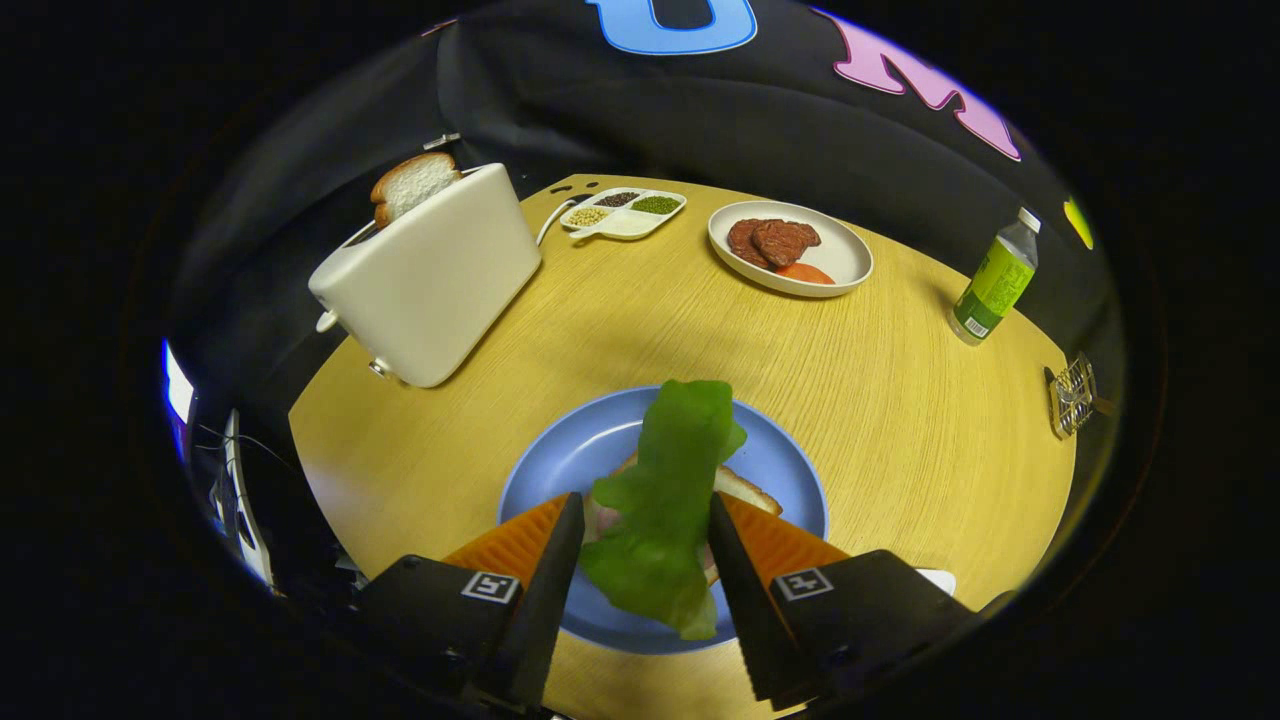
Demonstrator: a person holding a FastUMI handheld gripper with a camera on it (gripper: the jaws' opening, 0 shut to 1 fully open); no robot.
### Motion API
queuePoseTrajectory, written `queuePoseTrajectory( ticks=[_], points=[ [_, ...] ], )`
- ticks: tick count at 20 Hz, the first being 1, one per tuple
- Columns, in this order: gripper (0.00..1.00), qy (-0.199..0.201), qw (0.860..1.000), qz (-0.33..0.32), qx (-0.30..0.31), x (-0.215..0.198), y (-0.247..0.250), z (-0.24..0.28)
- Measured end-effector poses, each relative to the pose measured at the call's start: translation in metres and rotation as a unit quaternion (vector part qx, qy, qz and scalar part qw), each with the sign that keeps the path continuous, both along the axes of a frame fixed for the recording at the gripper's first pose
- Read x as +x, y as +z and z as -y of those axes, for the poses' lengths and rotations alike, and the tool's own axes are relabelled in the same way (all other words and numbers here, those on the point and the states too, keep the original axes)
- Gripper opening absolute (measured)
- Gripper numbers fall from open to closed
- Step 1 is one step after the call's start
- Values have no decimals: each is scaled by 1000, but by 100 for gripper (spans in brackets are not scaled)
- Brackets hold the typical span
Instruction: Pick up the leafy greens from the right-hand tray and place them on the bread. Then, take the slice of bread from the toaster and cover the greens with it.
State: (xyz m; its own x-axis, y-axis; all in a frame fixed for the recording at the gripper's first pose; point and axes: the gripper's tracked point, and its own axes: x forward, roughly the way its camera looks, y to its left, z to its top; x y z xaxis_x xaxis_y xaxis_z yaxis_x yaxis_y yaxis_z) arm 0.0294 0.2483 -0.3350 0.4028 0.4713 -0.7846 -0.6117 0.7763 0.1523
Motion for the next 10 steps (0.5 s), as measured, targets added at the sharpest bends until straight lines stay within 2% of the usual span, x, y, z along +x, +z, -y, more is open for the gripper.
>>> queuePoseTrajectory(
  ticks=[2,3,7,10],
  points=[
    [81,12,1000,4,12,-8,9,-6],
    [89,16,1000,8,12,-11,13,-6],
    [96,26,999,16,16,-21,20,-9],
    [97,48,999,-2,18,-36,12,-16]
  ],
)
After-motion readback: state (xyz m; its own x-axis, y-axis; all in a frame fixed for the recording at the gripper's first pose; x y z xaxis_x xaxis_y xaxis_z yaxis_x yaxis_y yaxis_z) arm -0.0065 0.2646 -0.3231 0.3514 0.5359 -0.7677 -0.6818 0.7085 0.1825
